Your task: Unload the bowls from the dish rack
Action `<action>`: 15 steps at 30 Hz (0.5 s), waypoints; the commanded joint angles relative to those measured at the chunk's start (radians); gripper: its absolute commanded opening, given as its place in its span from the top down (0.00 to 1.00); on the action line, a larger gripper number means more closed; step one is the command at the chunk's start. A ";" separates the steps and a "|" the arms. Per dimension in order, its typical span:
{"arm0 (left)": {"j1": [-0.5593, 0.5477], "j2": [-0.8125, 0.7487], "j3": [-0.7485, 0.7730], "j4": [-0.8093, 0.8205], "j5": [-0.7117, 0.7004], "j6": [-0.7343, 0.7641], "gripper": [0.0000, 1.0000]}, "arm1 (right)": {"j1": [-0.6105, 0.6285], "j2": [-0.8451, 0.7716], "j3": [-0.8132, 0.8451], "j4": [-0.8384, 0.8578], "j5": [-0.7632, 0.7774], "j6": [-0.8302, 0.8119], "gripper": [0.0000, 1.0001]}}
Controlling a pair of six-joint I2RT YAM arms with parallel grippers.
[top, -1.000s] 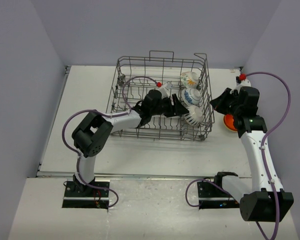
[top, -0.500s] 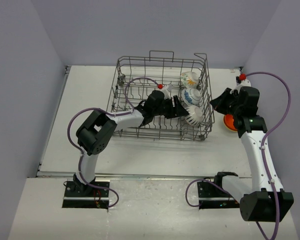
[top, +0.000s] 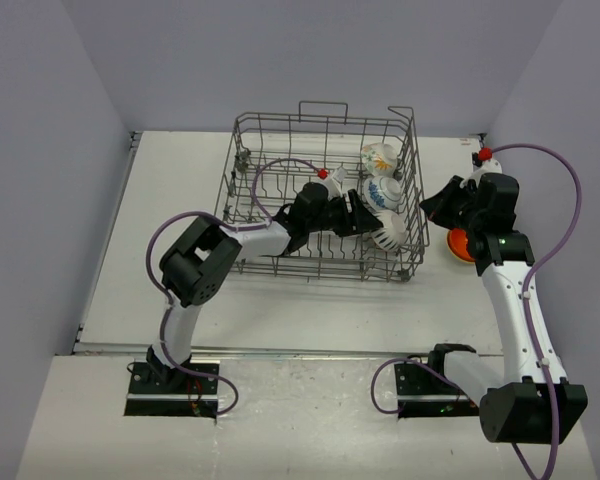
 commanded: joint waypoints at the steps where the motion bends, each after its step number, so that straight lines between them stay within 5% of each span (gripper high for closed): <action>1: 0.000 0.019 -0.007 0.136 0.044 -0.056 0.42 | 0.016 0.024 -0.029 -0.070 -0.015 -0.032 1.00; 15: -0.015 0.086 -0.016 0.326 0.071 -0.197 0.50 | 0.015 0.020 -0.017 -0.076 -0.018 -0.036 1.00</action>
